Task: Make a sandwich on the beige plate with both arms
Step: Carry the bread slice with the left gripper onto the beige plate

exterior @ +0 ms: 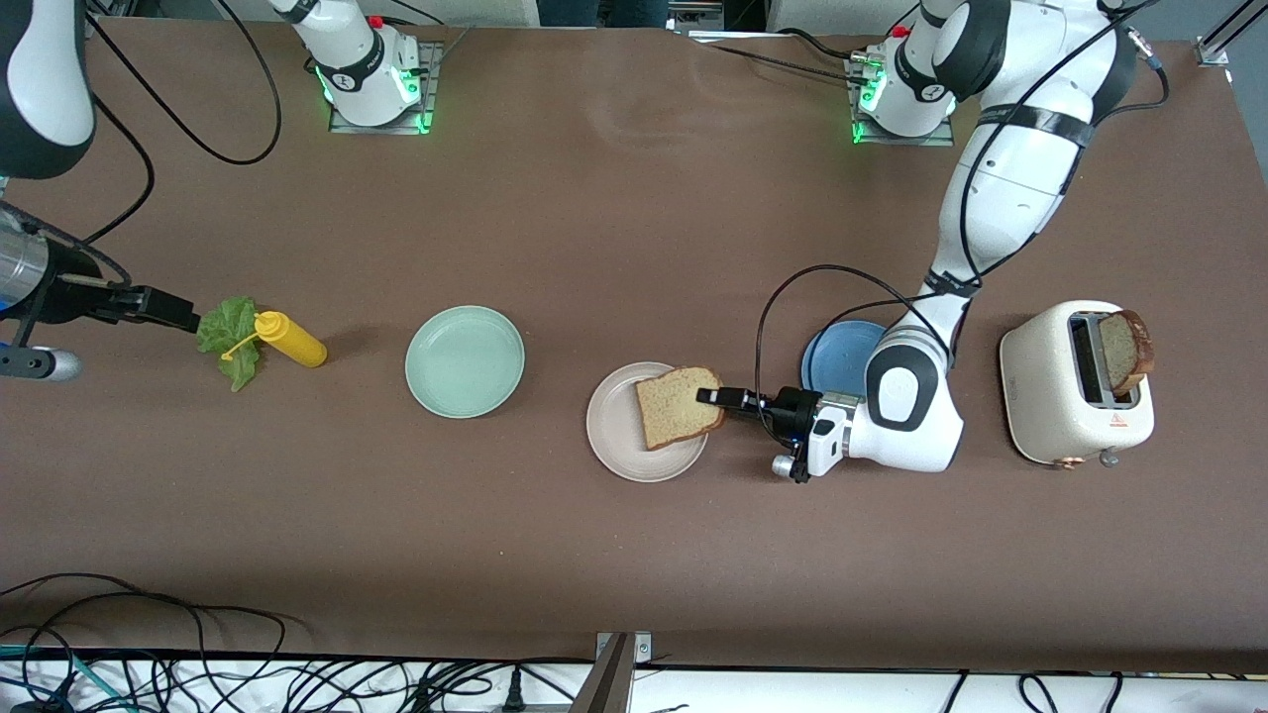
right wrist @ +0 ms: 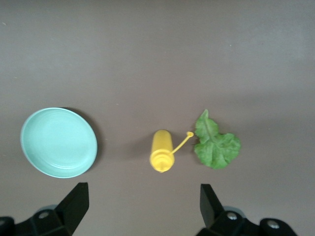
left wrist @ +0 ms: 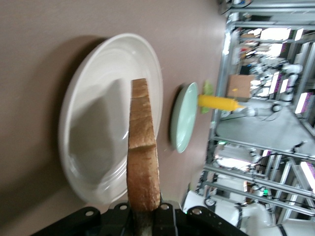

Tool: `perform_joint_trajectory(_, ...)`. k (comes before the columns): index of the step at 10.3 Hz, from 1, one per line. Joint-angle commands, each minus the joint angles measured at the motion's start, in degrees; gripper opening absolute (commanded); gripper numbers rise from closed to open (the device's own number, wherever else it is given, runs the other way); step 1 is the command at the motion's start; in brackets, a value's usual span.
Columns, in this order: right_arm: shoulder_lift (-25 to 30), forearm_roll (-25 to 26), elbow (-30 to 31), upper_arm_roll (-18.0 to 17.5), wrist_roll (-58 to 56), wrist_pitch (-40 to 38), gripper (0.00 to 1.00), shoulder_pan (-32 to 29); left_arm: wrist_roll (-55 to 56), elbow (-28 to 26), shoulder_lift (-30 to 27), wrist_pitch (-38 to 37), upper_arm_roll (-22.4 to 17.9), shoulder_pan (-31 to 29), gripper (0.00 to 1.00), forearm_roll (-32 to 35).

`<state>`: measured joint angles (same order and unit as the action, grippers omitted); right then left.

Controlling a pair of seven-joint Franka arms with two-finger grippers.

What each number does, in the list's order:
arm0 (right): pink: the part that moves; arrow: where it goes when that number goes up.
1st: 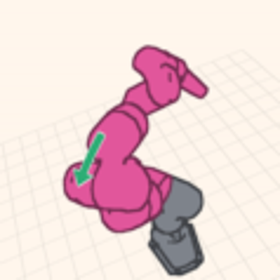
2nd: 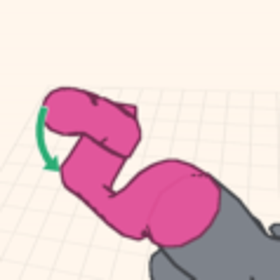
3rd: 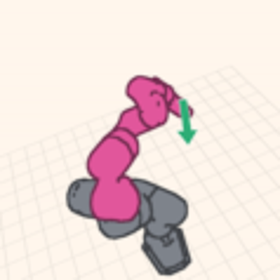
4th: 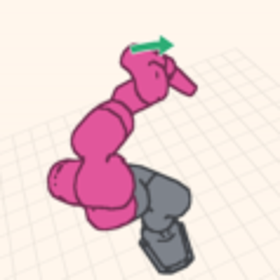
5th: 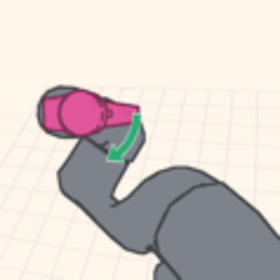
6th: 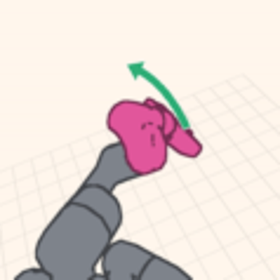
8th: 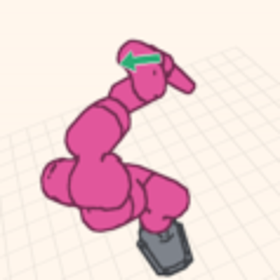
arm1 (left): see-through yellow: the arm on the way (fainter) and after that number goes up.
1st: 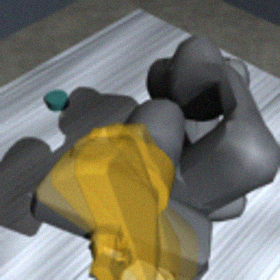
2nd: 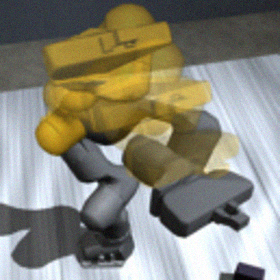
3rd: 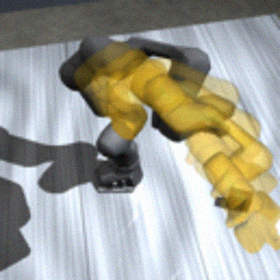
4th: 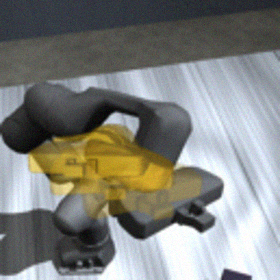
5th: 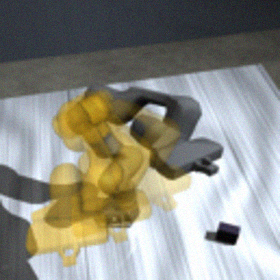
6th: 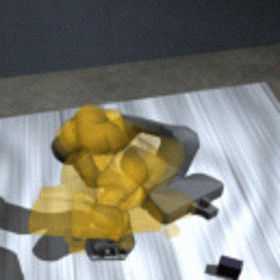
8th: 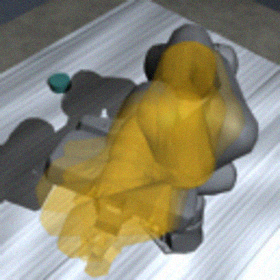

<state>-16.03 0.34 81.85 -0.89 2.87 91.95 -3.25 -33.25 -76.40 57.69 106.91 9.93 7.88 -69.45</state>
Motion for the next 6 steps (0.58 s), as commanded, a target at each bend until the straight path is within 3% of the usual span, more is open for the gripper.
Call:
perform_joint_trajectory(1,-3.1,0.5,-0.2,-0.3,-6.6,0.2,1.00,-3.8,-3.2,1.1,1.0,0.8,-0.4,2.7,0.00,-5.1)
perform_joint_trajectory(4,-7.3,1.4,0.5,-0.3,-8.8,0.2,1.00,-7.8,-4.1,1.2,1.2,4.3,-0.7,4.9,0.01,-4.6)
perform_joint_trajectory(5,-8.0,1.6,1.8,-0.3,-9.1,0.4,1.00,-8.5,-4.3,1.2,1.2,4.4,-0.8,5.2,0.57,-4.4)
perform_joint_trajectory(6,-8.7,2.3,2.9,-0.3,-9.5,1.2,1.00,-9.0,-5.6,1.2,1.0,4.9,-1.5,5.2,1.00,-3.9)
